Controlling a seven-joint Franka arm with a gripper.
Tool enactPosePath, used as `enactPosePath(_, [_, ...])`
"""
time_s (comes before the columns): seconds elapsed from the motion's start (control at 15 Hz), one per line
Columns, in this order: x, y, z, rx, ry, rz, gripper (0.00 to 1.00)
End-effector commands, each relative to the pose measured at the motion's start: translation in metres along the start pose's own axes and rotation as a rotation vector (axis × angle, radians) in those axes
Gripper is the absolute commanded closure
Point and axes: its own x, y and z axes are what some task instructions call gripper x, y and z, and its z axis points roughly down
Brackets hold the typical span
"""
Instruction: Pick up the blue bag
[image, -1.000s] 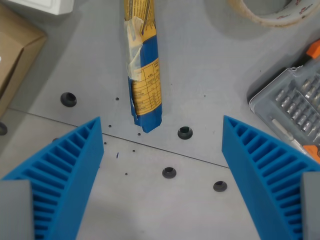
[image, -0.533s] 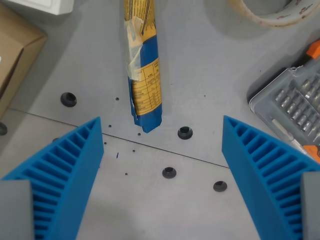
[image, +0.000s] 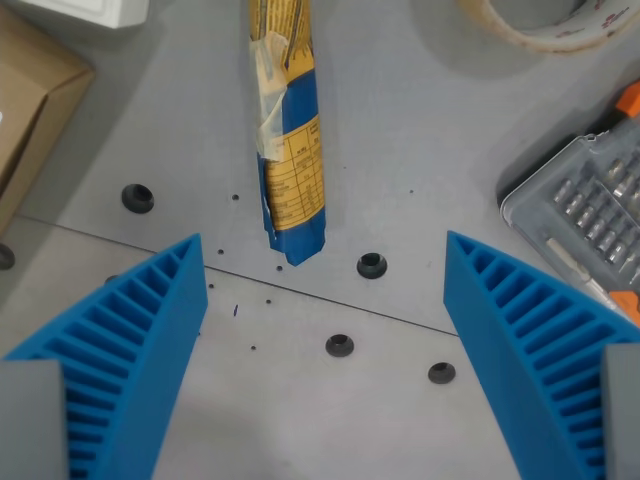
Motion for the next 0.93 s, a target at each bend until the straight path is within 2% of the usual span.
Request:
enactPosePath(0.07, [0.004, -0.001, 0.007, -0.013, 0.031, -0.032, 0.00])
enactPosePath(0.73, [0.003, -0.007, 0.021, -0.024, 0.062, -0.083, 0.00])
enactPosePath(0.93, [0.004, -0.010, 0.029, -0.033, 0.076, -0.095, 0.00])
